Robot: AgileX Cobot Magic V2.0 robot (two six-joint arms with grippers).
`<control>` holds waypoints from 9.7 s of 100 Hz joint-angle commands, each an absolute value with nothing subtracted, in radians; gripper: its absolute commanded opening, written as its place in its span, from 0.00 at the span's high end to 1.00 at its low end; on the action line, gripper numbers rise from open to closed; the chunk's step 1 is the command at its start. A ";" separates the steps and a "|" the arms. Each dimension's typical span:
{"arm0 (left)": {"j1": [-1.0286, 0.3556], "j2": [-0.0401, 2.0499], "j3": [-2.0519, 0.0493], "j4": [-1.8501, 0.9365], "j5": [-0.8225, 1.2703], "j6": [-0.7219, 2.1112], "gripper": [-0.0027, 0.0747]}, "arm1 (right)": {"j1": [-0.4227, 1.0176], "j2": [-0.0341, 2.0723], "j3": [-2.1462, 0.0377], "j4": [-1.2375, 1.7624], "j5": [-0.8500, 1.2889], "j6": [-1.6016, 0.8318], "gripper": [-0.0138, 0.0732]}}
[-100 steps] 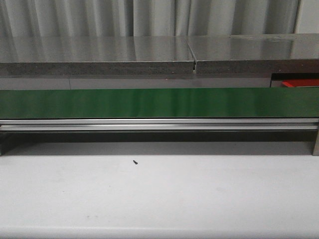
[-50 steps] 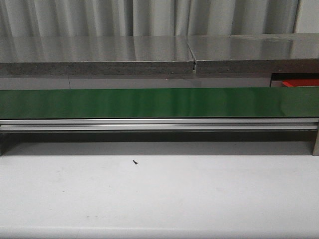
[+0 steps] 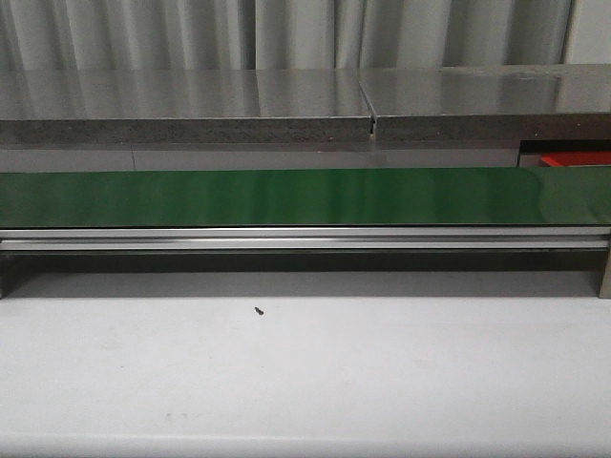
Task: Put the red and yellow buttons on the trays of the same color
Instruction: 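Move the left gripper down over the nearest red-capped button, then grasp the red-capped button with the left gripper and lift it, then lower the red button onto the green belt and open the left gripper, then grasp a yellow-capped button from the table with the left gripper, then set the yellow button on the green belt and release it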
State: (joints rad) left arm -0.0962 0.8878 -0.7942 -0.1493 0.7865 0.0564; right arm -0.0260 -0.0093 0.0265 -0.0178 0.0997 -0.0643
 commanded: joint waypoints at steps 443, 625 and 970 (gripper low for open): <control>0.137 1.768 -1.420 -0.247 0.709 0.037 0.63 | -0.022 -0.021 0.027 -0.027 0.022 -0.066 0.92; 0.595 1.620 -1.049 -0.240 0.528 0.162 0.14 | -0.022 -0.021 0.027 -0.027 0.022 -0.066 0.92; -0.030 1.201 -1.089 -0.314 0.425 0.264 0.15 | -0.022 -0.021 0.024 -0.016 -0.062 -0.066 0.92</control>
State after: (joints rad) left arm 0.0081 1.3530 -1.1697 -0.2919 0.5601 0.2590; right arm -0.0260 -0.0093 0.0265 -0.0178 0.0375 -0.0643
